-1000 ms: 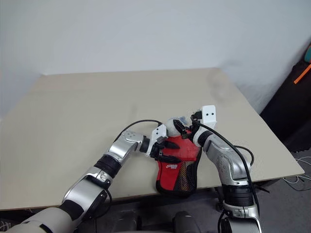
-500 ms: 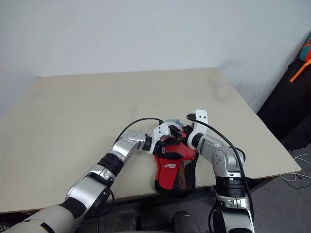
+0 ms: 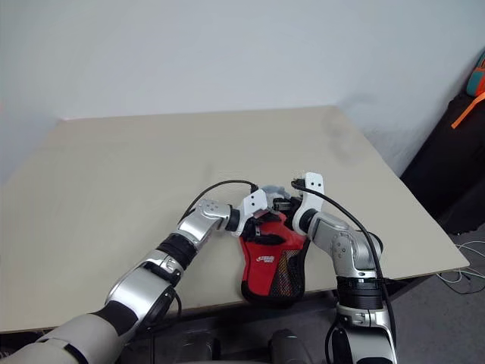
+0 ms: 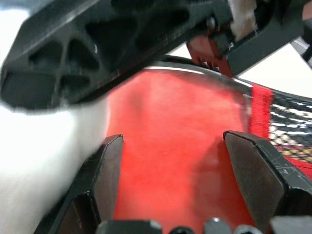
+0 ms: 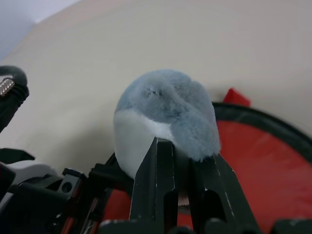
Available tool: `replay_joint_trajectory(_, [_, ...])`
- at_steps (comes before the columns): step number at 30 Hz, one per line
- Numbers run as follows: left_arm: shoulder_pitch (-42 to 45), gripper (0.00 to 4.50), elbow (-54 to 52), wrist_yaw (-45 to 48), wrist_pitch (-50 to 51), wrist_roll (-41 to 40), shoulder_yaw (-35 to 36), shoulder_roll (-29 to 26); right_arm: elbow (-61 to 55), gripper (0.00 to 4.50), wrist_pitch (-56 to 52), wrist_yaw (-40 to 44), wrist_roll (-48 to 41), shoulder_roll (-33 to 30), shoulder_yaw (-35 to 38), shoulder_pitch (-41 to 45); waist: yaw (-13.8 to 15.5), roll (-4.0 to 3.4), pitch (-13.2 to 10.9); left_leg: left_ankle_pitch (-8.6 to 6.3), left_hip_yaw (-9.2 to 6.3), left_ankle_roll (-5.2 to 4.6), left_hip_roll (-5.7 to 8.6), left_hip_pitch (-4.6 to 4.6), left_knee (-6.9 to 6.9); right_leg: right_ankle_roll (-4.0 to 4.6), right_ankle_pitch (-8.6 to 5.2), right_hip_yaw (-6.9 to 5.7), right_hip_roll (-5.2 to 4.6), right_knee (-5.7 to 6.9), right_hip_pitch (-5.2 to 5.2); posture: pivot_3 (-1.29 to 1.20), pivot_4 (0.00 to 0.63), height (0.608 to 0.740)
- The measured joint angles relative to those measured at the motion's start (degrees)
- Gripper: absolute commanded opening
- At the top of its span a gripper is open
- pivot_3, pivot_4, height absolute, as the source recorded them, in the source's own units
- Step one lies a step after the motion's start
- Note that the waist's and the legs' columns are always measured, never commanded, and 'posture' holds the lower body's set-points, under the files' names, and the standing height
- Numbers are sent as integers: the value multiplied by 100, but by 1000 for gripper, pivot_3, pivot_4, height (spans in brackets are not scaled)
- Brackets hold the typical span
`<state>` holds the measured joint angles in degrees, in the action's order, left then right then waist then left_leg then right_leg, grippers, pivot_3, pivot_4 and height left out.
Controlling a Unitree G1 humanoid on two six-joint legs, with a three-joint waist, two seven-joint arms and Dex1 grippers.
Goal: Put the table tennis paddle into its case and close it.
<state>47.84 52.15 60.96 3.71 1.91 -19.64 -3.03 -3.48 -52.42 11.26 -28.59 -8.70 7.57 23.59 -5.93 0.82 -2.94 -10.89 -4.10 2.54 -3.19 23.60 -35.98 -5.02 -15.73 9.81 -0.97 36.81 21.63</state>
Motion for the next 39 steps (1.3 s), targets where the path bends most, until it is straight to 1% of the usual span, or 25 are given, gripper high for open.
replay_joint_trajectory(7, [7, 3583, 38, -50, -27, 17, 5, 0, 305, 13, 425, -118, 209, -279, 96, 0, 16, -1, 0, 0, 0, -1, 0, 4, 2, 0, 0, 1, 0, -2, 1, 0, 0, 740])
replay_joint_trajectory(11, [10, 3583, 44, -57, -26, 27, 2, 10, 314, 13, 504, -36, 301, -665, 70, -62, 39, -1, 0, 0, -1, 0, 3, 5, 1, 1, -1, 0, -2, -7, -1, 0, 0, 740])
replay_joint_trajectory(14, [32, 3583, 62, -55, -25, 41, -6, 16, 296, 13, 647, 89, 354, -1039, 78, -312, 47, 0, -1, 0, -2, 0, 10, 5, 2, 0, -2, 2, -6, -11, -6, 0, 0, 740])
replay_joint_trajectory(17, [60, 3583, 101, -55, -23, 56, -7, 17, 280, 13, 754, 187, 359, -1262, 86, -460, 53, 0, 0, 0, -8, 0, 16, 4, 1, 0, -2, 2, -6, -11, -6, 0, 0, 740])
replay_joint_trajectory(21, [101, 3583, 155, -53, -22, 73, -12, 12, 114, 13, 795, 313, 357, -1706, 252, -839, 178, 1, -1, -8, -11, 13, 27, 3, -3, -4, -5, 8, -10, -16, -6, 0, 0, 740])
replay_joint_trajectory(26, [110, 3583, 169, -54, -22, 83, -6, 22, -121, 13, 780, 390, 352, -2191, 781, -1562, 298, 3, -1, -11, -8, 17, 46, 6, -2, -17, -14, 17, -22, -19, -7, 0, 0, 740])
replay_joint_trajectory(29, [115, 3583, 182, -63, -22, 103, -2, 42, -392, 13, 771, 521, 324, -2304, 928, -1937, 313, 2, 0, -12, -9, 18, 47, 4, -2, -19, -15, 17, -22, -18, -7, 0, 0, 740])
replay_joint_trajectory(33, [104, 3583, 180, -70, -28, 131, -2, 90, -1059, 13, 715, 909, 189, -2655, 1120, -2727, 353, 7, 2, -14, -11, 16, 63, 5, -2, -32, -25, 17, -38, -21, -14, 0, 0, 740])
replay_joint_trajectory(39, [105, 3583, 199, -76, -28, 162, 14, 128, -2072, 13, 668, 1496, -30, -2908, 1519, -3904, 345, 20, 5, -19, -6, 6, 86, 4, -3, -47, -35, 14, -69, -26, -19, 0, 0, 740])
